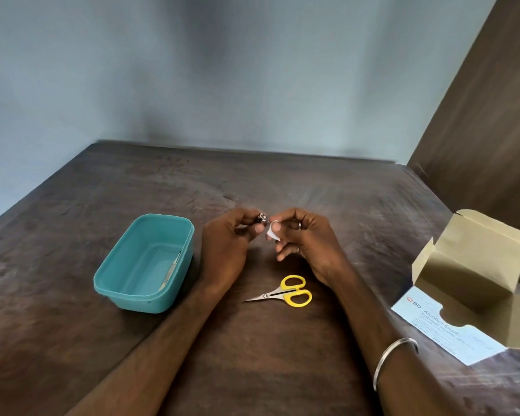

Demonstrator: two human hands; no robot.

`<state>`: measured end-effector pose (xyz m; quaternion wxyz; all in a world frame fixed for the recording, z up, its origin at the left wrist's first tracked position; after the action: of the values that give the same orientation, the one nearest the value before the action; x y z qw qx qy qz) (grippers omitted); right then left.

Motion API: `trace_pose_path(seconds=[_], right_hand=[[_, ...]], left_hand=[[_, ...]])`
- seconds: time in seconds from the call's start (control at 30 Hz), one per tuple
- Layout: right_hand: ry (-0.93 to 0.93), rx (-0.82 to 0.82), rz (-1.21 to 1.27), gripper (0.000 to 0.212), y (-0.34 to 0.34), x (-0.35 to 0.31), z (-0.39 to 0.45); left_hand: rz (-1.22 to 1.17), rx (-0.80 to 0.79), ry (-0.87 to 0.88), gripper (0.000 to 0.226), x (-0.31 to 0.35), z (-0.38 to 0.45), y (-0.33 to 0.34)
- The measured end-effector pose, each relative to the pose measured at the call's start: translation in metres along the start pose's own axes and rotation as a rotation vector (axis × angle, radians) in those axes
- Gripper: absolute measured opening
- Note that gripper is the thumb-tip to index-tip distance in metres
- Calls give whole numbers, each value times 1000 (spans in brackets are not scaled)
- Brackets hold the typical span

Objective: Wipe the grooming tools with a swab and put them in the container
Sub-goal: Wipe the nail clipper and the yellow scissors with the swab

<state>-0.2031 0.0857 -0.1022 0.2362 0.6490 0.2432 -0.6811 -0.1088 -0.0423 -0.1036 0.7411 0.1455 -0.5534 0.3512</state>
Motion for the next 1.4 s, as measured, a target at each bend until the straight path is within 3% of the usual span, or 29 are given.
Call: trace_pose_path(seconds=[0.17, 0.37, 0.7, 0.97, 1.27, 1.4], right_hand=[[-19, -52, -72, 4, 3, 0, -2], [-39, -56, -176, 3, 6, -3, -3], [-19, 176, -220, 4, -6, 2, 4], [-38, 228, -408, 7, -5, 6, 5], [-73, 270, -588, 8, -1, 8, 4], [-80, 271, -613, 7, -1, 6, 0]], left_hand=[[-87, -27, -56, 17, 1, -3, 2], [-26, -22, -54, 15, 2, -4, 2], [-126, 36, -158, 23, 3, -6, -1], [1, 58, -118, 15, 20, -17, -5], [210, 115, 27, 23, 70, -27, -46], [442, 148, 79, 31, 83, -21, -83]])
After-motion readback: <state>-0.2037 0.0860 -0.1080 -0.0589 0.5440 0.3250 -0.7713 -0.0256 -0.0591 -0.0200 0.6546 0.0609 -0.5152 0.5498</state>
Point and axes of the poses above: each hand's wrist, its own z-axis towards the middle knuckle, its own y-axis out of the palm, x = y × z, the point moved 1 cm from there along z, towards the middle knuckle, and after that the axes turned 7 degrees about -z, right-handed, at the moved point
